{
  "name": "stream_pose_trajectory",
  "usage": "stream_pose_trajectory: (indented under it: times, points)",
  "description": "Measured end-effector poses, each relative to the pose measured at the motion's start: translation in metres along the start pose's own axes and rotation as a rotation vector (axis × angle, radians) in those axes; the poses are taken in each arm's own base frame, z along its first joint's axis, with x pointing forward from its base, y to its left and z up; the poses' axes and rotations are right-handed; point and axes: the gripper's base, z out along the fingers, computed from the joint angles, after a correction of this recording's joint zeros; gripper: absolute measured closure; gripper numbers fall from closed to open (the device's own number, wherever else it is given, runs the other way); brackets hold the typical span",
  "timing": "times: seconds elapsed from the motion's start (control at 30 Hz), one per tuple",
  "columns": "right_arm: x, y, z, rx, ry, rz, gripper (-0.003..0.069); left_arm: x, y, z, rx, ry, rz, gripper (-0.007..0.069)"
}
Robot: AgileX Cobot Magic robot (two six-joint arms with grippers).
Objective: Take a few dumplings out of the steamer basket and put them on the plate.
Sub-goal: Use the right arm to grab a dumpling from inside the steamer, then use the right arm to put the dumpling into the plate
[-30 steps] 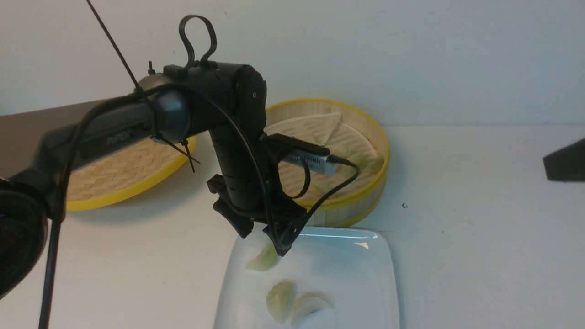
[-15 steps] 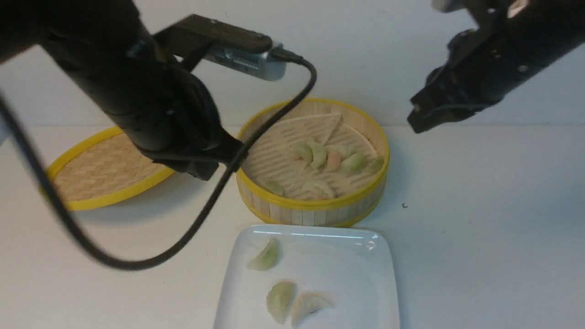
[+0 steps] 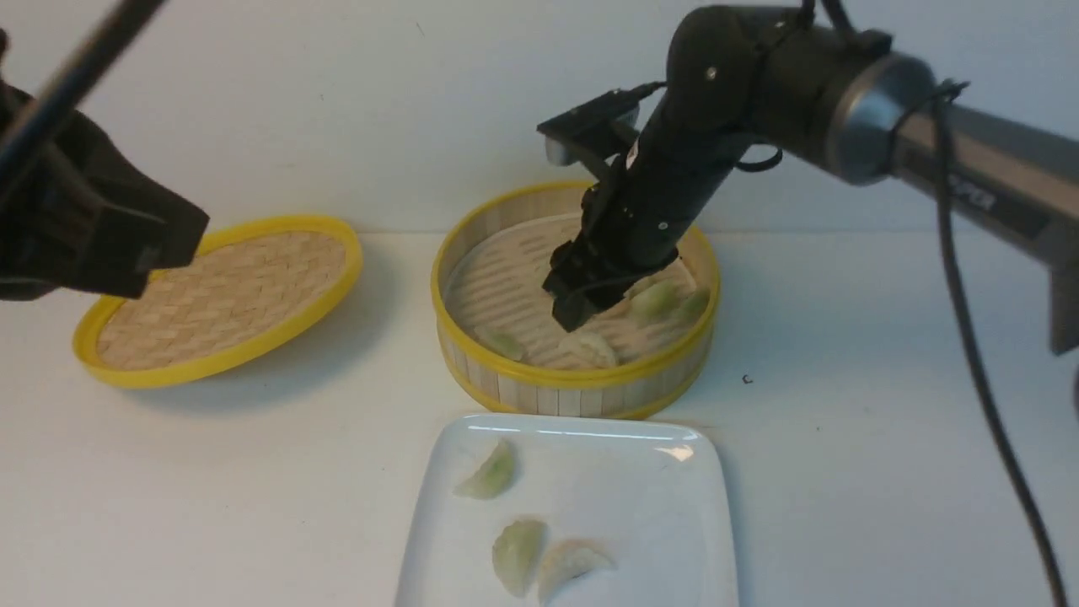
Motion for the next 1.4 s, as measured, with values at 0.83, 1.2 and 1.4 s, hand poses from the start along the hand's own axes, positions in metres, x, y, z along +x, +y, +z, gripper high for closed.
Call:
stream_pose_trajectory:
  times: [0.83, 1.2, 1.4]
  points:
    - [-0.029, 0.009, -0.108, 0.117, -0.243, 0.089, 0.0498, 0.032, 0.009, -0.007, -0.095, 0.03, 0.025, 0.0631]
    - [0.067, 0.051, -0.062, -0.062, 0.096, 0.173, 0.0498, 0.035, 0.01, -0.002, -0.098, 0.052, 0.025, 0.0631]
    - [0.084, 0.058, 0.005, -0.058, 0.153, 0.179, 0.0497, 0.035, 0.01, -0.002, -0.099, 0.052, 0.026, 0.0631]
